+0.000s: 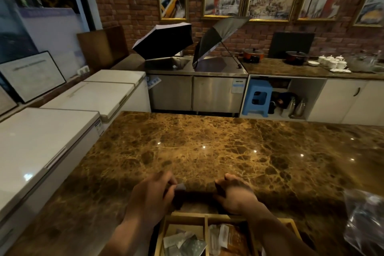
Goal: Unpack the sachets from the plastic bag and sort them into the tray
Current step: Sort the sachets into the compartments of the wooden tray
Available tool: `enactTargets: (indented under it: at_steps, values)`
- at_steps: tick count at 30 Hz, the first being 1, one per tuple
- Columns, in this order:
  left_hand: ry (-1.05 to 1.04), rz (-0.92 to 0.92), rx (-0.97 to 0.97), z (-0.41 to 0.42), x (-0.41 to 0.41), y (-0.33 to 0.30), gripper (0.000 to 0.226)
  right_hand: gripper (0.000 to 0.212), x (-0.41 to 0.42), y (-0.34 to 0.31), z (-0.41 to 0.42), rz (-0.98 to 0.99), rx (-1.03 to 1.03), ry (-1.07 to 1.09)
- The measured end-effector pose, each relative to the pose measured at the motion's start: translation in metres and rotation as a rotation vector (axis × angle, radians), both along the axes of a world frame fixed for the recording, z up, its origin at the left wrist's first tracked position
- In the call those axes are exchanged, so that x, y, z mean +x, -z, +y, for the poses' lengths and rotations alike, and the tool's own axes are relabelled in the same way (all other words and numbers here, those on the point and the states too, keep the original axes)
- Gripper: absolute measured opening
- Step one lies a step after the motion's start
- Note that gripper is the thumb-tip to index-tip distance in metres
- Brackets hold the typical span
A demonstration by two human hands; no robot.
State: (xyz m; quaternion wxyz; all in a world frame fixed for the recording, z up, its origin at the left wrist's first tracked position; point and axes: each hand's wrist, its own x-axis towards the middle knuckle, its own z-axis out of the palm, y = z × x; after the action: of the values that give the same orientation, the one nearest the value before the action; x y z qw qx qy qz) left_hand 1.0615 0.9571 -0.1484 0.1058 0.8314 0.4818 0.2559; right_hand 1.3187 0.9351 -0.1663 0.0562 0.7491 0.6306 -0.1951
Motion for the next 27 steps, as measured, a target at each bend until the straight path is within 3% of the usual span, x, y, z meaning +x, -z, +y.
enactTargets:
  at_steps: [3,6,15,18,22,27]
  values:
    - [0.057,-0.003,0.063,-0.023,-0.001,-0.01,0.008,0.044,0.001,-0.006,-0.012,0.06,0.05,0.043]
    - [0.107,0.108,0.124,-0.053,-0.002,-0.008,0.011,0.048,0.003,-0.01,-0.03,0.105,0.088,0.089]
    - [0.175,0.239,-0.051,-0.12,0.001,0.017,0.019,0.052,0.02,-0.019,-0.076,0.112,0.193,0.099]
    - [0.176,0.171,-0.048,-0.127,0.01,0.009,0.035,0.05,0.029,-0.021,-0.089,0.135,0.218,0.095]
    - [0.191,0.31,-0.096,-0.131,0.017,0.006,0.063,0.044,0.044,-0.025,-0.106,0.149,0.273,0.099]
    - [0.067,0.296,-0.075,-0.135,0.033,0.001,0.075,0.036,0.073,-0.031,-0.131,0.145,0.366,0.156]
